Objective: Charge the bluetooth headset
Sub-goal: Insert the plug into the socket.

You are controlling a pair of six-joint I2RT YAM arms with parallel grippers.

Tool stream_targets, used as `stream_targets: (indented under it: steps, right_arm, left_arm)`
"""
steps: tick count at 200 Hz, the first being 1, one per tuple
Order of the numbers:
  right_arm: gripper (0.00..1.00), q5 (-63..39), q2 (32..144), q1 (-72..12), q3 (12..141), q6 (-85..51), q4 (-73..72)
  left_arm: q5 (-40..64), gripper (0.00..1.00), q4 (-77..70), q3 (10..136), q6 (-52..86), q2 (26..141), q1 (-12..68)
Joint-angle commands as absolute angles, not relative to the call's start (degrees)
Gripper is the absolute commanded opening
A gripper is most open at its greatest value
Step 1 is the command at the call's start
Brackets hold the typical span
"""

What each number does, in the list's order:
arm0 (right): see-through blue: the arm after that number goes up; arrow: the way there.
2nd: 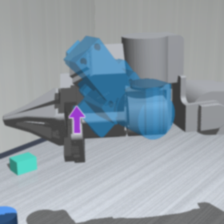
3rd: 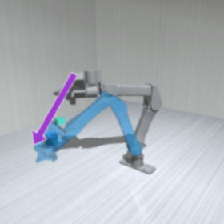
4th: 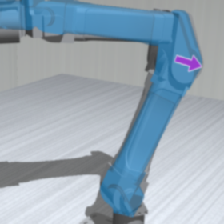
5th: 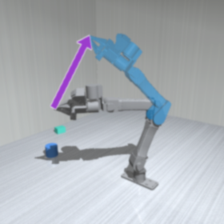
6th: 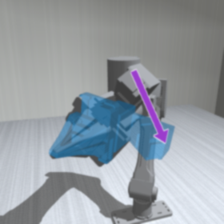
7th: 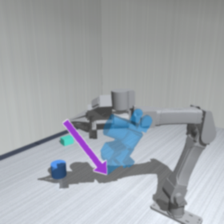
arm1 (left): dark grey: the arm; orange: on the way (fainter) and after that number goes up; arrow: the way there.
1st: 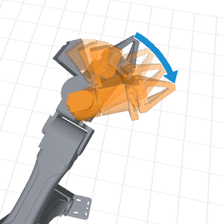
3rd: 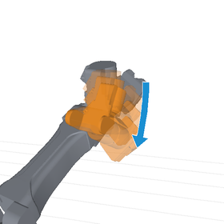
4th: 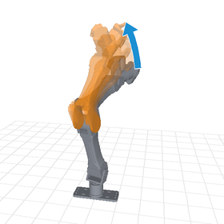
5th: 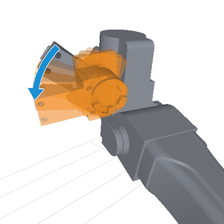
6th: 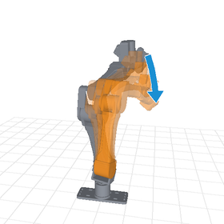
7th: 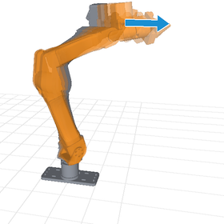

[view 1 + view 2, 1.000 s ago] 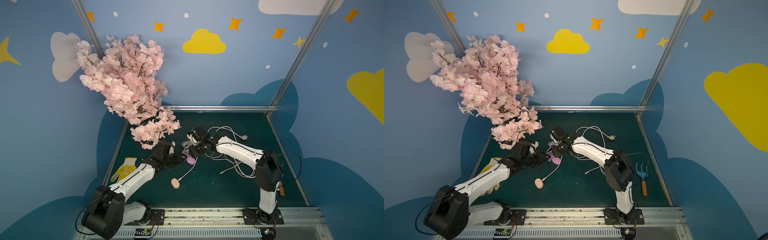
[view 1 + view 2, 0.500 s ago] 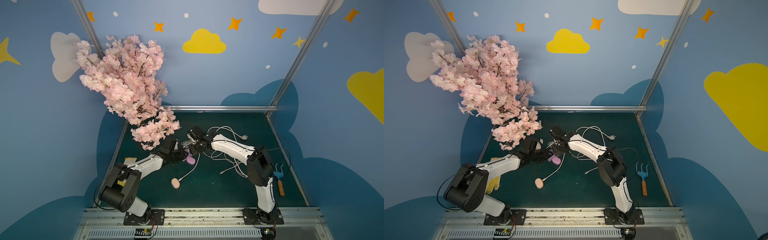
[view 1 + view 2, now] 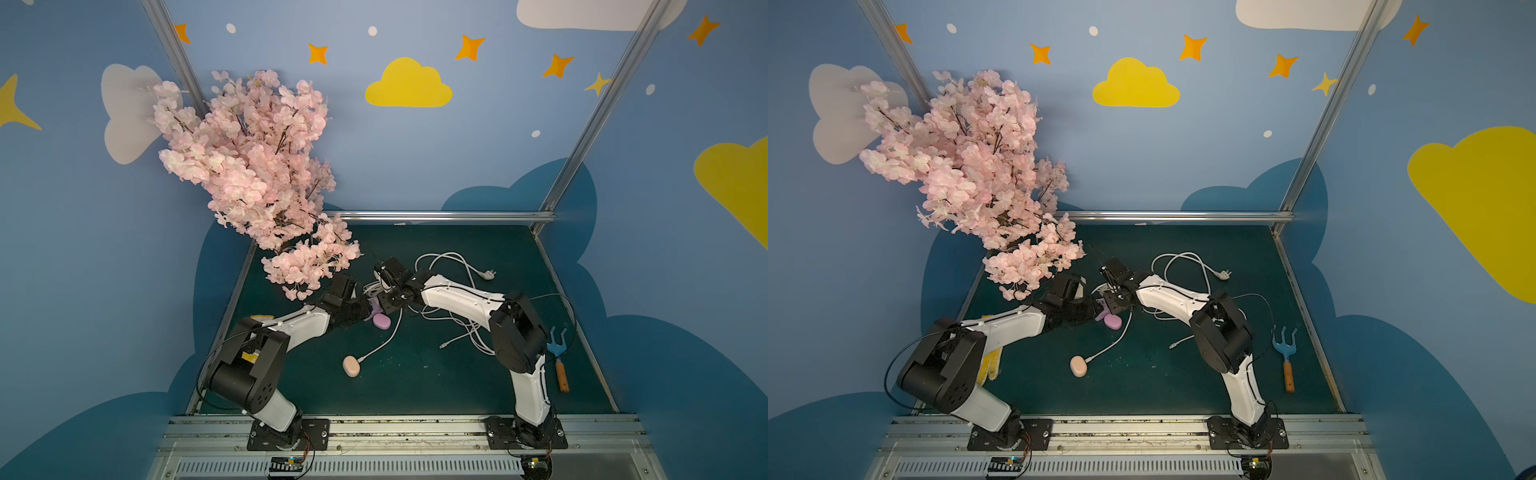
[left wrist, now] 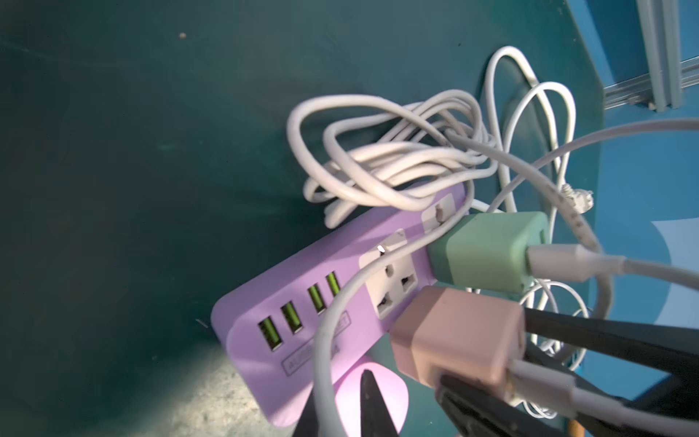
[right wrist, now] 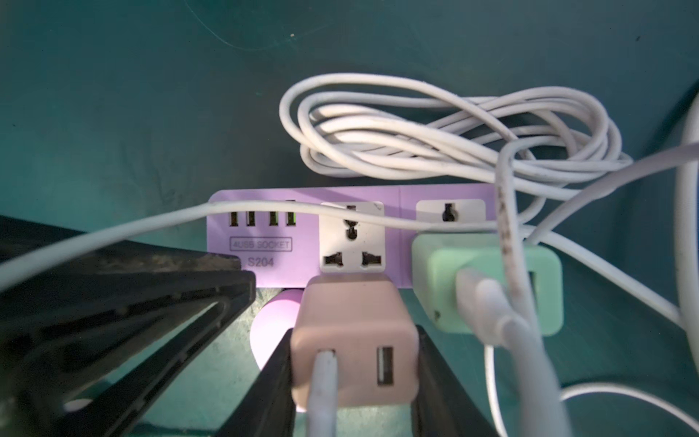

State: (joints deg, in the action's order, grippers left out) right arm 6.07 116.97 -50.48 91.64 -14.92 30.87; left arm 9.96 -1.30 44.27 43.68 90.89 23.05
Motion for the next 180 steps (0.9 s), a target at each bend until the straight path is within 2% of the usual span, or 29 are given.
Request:
stream_targets:
  steps: [1, 55, 180]
  right_arm:
    - [0.00, 7.5, 113.5, -50.8, 92.2, -14.4, 29.2]
    - [0.00, 9.6, 112.3, -51.6, 92.2, -13.8, 28.4]
    - [0.00, 8.3, 121.1, -51.6, 98.9, -16.6, 35.5]
  left_arm:
    - [8.2, 0.17, 0.4, 45.9, 41.9, 92.3, 23.3]
    - [7.3, 0.16, 1.1, 47.5, 40.6, 94.7, 23.4]
    - [9.4, 0.14, 0.7, 47.3, 40.8, 96.3, 23.4]
